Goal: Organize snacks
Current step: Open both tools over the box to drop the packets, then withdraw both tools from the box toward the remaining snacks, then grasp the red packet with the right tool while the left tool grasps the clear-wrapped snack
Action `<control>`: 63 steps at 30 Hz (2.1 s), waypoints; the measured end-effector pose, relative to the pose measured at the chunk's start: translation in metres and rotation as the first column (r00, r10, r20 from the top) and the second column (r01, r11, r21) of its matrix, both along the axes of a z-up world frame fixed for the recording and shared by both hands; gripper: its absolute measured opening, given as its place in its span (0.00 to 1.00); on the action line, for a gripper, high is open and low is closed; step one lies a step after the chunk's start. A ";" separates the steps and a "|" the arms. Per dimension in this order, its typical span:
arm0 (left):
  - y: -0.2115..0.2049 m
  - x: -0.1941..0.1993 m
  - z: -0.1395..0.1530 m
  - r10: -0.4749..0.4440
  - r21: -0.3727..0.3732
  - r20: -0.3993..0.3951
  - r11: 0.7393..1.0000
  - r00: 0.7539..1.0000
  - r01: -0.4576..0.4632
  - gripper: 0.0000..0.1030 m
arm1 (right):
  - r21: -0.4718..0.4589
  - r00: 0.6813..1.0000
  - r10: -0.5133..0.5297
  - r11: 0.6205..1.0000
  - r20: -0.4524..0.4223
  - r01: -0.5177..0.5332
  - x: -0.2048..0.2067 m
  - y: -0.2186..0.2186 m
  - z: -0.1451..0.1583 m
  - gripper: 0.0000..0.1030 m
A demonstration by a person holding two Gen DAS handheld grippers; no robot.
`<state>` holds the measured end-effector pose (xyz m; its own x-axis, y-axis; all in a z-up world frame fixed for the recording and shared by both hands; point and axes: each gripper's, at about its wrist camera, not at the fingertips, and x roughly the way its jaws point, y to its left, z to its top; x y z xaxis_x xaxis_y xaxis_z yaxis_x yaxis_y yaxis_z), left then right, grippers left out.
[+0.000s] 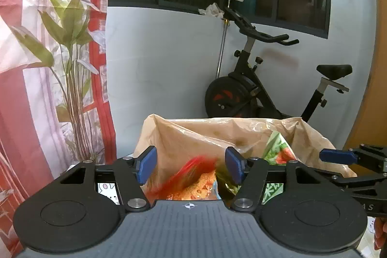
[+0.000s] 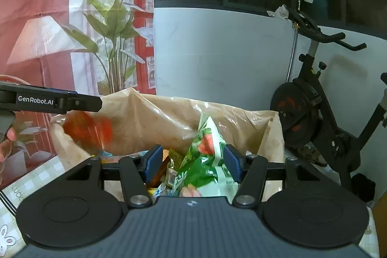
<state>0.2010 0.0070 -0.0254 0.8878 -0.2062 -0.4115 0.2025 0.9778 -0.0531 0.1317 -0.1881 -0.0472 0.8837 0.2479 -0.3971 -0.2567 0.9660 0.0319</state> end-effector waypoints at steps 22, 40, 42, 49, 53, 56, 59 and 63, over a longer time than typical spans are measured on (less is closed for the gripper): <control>0.005 -0.087 -0.026 0.029 0.001 0.007 1.000 1.000 -0.029 0.67 | 0.081 0.999 -0.038 0.996 0.018 0.036 -0.087 -0.012 -0.019 0.57; 0.001 -0.116 -0.103 0.012 -0.008 -0.170 1.000 0.985 -0.014 0.66 | 0.072 0.993 -0.057 0.995 -0.102 0.065 -0.117 -0.016 -0.086 0.57; -0.004 -0.118 -0.114 0.001 0.008 -0.189 1.000 0.982 0.001 0.65 | 0.076 0.991 -0.057 0.995 -0.121 0.067 -0.118 -0.016 -0.094 0.57; -0.022 -0.120 -0.155 -0.085 0.085 -0.277 0.990 0.957 0.112 0.56 | 0.093 0.980 -0.060 0.993 -0.188 0.078 -0.119 -0.017 -0.120 0.57; -0.027 -0.123 -0.172 -0.133 0.105 -0.315 0.979 0.940 0.174 0.55 | 0.098 0.976 -0.060 0.992 -0.211 0.083 -0.119 -0.019 -0.129 0.57; -0.031 -0.126 -0.179 -0.171 0.111 -0.331 0.969 0.928 0.219 0.55 | 0.099 0.971 -0.061 0.991 -0.230 0.086 -0.118 -0.019 -0.135 0.57; -0.038 -0.129 -0.185 -0.203 0.133 -0.338 0.956 0.919 0.260 0.55 | 0.102 0.969 -0.058 0.991 -0.242 0.085 -0.116 -0.017 -0.139 0.57; -0.049 -0.130 -0.196 -0.208 0.162 -0.351 0.947 0.913 0.278 0.49 | 0.103 0.967 -0.053 0.991 -0.249 0.081 -0.114 -0.016 -0.142 0.57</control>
